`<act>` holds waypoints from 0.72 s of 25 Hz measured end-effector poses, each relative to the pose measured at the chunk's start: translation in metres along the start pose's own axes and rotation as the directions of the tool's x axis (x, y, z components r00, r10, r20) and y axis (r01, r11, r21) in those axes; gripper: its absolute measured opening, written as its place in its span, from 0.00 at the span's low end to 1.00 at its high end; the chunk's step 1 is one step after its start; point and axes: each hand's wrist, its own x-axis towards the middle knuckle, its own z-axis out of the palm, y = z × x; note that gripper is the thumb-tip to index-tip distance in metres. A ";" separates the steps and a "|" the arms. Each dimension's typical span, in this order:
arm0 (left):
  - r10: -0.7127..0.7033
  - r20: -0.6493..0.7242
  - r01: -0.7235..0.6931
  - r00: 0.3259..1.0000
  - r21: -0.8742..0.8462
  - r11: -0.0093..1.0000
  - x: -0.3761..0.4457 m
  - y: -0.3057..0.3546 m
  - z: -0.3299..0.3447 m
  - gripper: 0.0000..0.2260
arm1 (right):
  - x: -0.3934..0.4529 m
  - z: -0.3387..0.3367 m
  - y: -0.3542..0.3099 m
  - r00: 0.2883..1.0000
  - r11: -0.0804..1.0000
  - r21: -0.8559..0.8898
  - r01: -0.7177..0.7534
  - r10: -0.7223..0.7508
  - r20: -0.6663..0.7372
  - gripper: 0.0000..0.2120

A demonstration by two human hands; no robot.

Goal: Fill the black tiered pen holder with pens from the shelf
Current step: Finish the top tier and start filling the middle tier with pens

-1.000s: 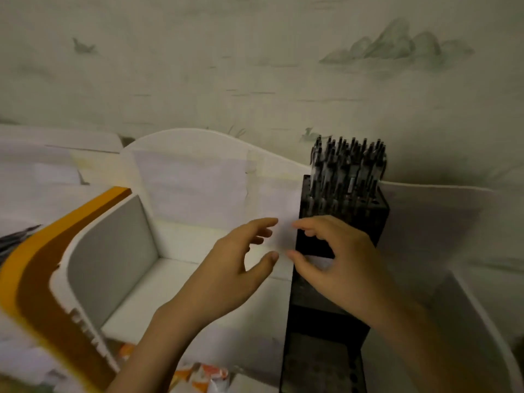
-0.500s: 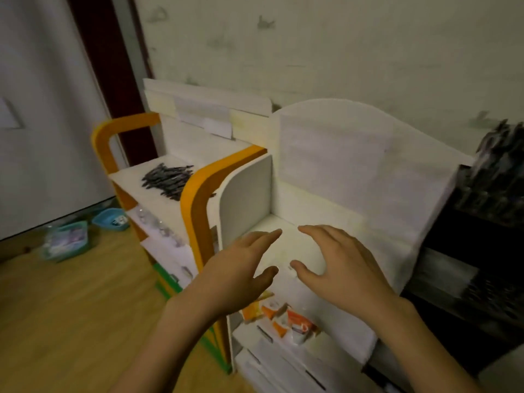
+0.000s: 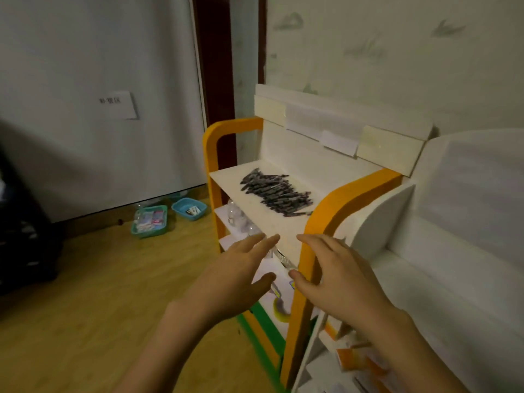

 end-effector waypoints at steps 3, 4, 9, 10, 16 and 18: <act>-0.004 -0.005 0.004 1.000 -0.013 1.000 0.010 -0.057 -0.022 0.31 | 0.044 0.030 -0.032 1.000 1.000 -0.030 0.003 -0.002 0.002 0.30; -0.006 -0.004 0.005 1.000 -0.023 1.000 0.014 -0.076 -0.030 0.31 | 0.060 0.040 -0.042 1.000 0.999 -0.034 -0.002 0.002 0.008 0.30; 0.025 0.003 -0.024 1.000 -0.074 0.997 0.054 -0.153 -0.056 0.31 | 0.129 0.076 -0.063 0.999 0.998 -0.051 -0.040 0.040 -0.014 0.31; 0.043 -0.004 -0.043 0.999 -0.074 0.996 0.065 -0.163 -0.057 0.30 | 0.140 0.081 -0.061 0.998 0.997 -0.051 -0.058 0.057 -0.025 0.31; 0.121 0.004 -0.121 0.993 -0.079 0.990 0.169 -0.210 -0.049 0.29 | 0.218 0.113 -0.019 0.973 0.974 -0.073 -0.215 0.207 -0.105 0.31; 0.161 0.020 -0.159 0.987 -0.076 0.984 0.214 -0.223 -0.042 0.28 | 0.245 0.125 0.004 0.956 0.960 -0.068 -0.272 0.262 -0.131 0.31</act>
